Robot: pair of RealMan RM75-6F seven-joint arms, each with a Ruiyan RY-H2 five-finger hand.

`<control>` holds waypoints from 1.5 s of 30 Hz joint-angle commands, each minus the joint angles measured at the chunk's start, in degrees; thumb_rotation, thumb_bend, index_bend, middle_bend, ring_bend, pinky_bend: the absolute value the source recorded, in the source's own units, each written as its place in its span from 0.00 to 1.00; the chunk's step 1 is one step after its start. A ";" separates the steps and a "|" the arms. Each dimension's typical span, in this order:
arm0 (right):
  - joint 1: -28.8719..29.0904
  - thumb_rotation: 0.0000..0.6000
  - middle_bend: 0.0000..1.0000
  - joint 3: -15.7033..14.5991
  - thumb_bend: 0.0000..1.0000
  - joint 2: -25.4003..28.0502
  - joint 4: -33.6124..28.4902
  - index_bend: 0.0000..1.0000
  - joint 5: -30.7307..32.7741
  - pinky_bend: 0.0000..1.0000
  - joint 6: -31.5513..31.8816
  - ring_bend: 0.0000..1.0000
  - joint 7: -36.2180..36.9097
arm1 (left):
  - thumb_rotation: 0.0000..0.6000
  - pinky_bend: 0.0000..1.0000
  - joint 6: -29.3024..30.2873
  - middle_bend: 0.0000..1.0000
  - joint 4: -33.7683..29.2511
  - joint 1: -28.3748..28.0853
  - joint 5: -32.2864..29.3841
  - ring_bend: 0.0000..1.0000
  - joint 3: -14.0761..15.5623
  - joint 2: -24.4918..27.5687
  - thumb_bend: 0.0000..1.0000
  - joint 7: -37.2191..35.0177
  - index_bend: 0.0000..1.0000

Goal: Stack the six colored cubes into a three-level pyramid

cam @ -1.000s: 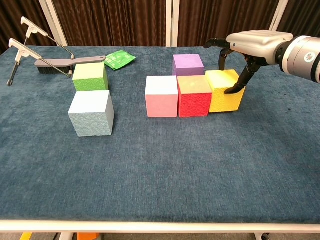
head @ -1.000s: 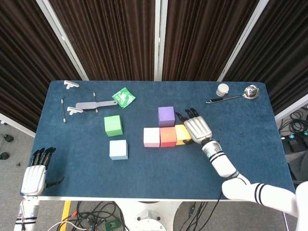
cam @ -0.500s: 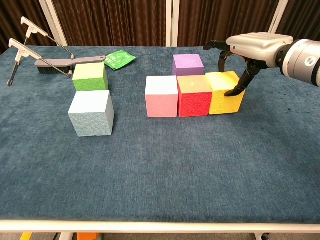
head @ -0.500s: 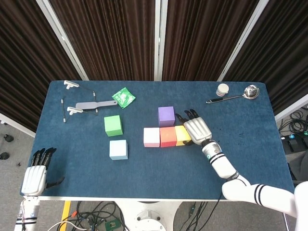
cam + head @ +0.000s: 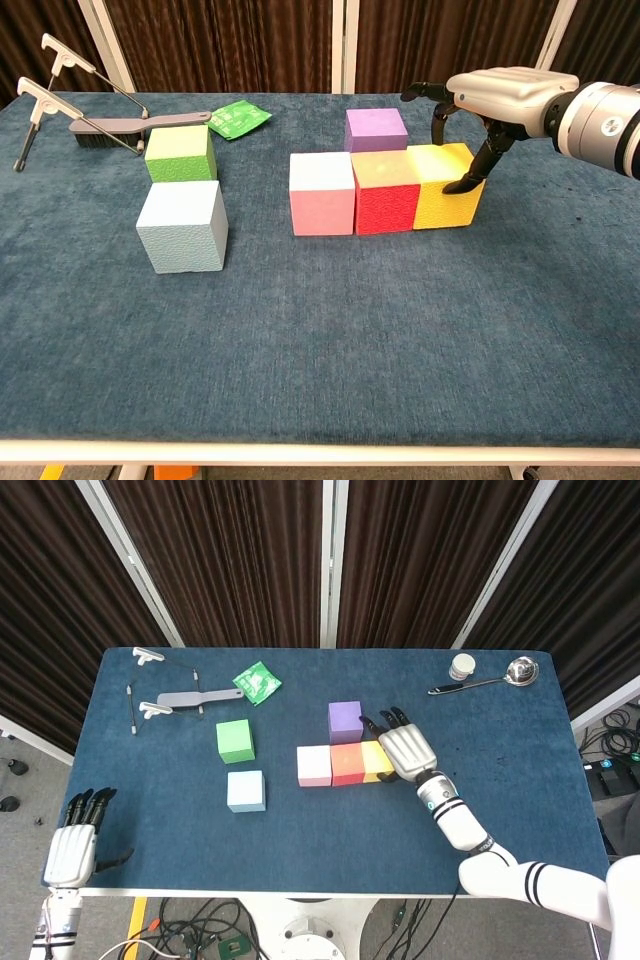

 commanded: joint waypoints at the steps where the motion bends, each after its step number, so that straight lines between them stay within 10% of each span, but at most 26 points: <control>1: 0.04 1.00 0.48 0.04 0.09 -0.03 -0.03 0.00 -0.06 0.00 0.03 0.07 0.09 | 1.00 0.00 0.01 0.09 -0.01 0.02 -0.01 0.00 0.00 0.03 0.04 0.00 0.12; 27: 0.14 1.00 0.47 -0.13 0.09 -0.83 1.32 0.00 -0.52 0.00 -0.40 0.07 1.27 | 1.00 0.00 -0.16 0.09 -0.30 0.05 -0.02 0.00 0.08 0.25 0.04 0.23 0.12; 45: 0.20 1.00 0.09 -0.28 0.00 0.78 0.12 0.00 0.61 0.00 -1.96 0.00 2.02 | 1.00 0.00 -0.38 0.09 -0.20 0.10 -0.16 0.00 0.15 0.14 0.04 0.19 0.12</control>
